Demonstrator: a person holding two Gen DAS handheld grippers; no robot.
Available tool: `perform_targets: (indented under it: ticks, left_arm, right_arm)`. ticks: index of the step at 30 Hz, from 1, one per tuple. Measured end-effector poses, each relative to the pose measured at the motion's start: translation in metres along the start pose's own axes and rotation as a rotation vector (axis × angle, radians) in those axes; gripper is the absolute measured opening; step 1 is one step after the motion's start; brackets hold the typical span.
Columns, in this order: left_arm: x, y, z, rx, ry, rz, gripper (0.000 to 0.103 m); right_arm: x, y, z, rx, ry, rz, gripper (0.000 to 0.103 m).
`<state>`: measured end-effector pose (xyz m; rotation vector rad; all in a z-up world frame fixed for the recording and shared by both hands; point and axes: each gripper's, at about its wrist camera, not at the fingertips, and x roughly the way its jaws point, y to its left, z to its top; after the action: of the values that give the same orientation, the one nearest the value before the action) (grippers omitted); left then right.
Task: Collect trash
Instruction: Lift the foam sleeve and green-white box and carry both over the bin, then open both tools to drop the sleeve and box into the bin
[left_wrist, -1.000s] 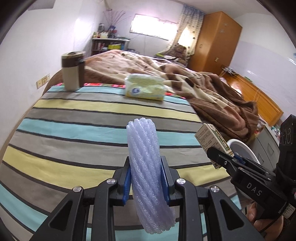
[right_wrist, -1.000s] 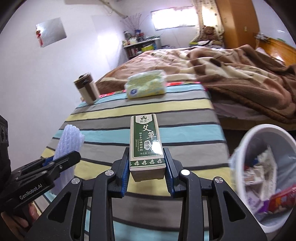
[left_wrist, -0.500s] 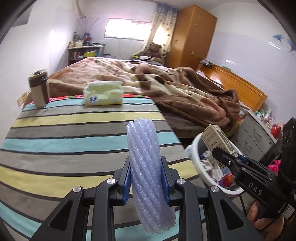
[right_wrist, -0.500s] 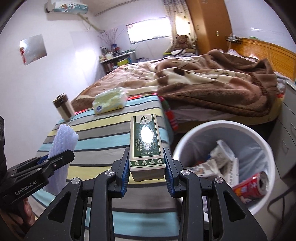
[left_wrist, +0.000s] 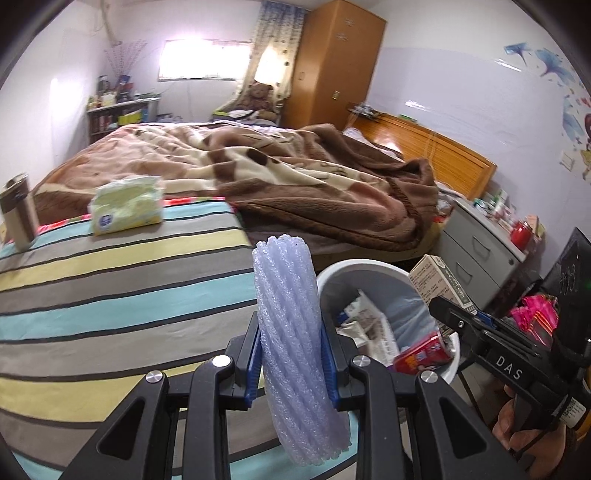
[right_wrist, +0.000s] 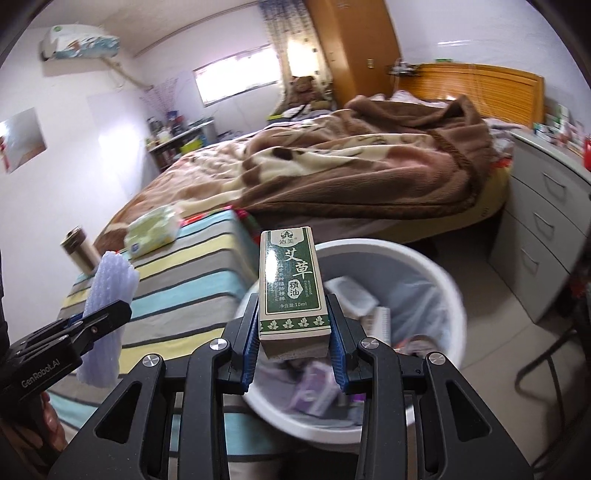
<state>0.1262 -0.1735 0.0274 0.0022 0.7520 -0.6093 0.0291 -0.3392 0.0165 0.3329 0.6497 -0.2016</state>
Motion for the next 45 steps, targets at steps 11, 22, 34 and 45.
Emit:
perform_targets:
  ticks: [11,22,34,45]
  left_arm:
    - [0.03,-0.048,0.006,0.072,0.034,-0.057,0.028]
    - [0.073,-0.072,0.002,0.109,0.12,-0.08,0.028]
    - [0.092,-0.079,0.0,0.092,0.159,-0.083,0.041]
    - [0.077,-0.078,-0.001,0.093,0.128,-0.073,0.056]
  right_arm:
    - [0.0,-0.029,0.002,0.045,0.0,-0.064,0.034]
    - [0.02,-0.051,-0.002,0.055,0.07,-0.092,0.034]
    - [0.029,-0.055,-0.002,0.028,0.111,-0.1,0.05]
    - [0.016,-0.052,-0.002,0.04,0.064,-0.091,0.065]
